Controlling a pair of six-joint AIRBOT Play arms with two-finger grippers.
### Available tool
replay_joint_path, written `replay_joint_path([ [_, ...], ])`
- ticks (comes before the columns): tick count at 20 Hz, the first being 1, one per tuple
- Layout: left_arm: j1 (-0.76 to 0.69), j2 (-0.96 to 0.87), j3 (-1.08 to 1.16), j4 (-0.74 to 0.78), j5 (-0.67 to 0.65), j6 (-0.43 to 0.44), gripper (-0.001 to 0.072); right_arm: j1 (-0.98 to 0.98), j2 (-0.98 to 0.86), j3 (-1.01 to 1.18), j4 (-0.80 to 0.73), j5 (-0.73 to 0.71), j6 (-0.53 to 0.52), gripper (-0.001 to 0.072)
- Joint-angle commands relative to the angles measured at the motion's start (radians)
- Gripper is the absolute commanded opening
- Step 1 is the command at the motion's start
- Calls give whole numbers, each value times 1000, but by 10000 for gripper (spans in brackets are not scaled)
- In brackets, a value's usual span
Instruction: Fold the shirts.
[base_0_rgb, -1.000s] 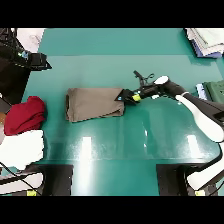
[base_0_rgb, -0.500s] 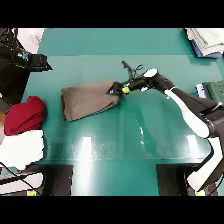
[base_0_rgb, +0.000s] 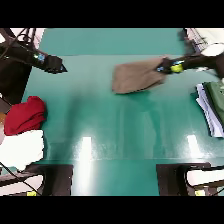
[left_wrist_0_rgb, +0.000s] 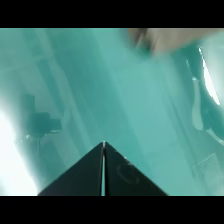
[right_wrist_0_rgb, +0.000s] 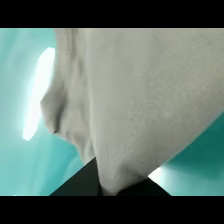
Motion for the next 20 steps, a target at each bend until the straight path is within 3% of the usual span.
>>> replay_joint_path([
  [1, -82, 0, 0, -1, 39, -3, 24, -282, 98, 1, -97, 18, 30, 24],
  [7, -177, 0, 0, 0, 105, -38, 24, -624, 96, 2, -86, -113, -19, 23],
  [13, -201, 0, 0, 3, 135, -61, 24, -719, 55, 21, 206, -127, -217, 22],
  [17, -201, 0, 0, 3, 135, -61, 24, -719, 55, 177, 212, -59, -222, 22],
  [20, -201, 0, 0, 3, 135, -60, 24, -722, 58, 282, 171, 13, -137, 23],
])
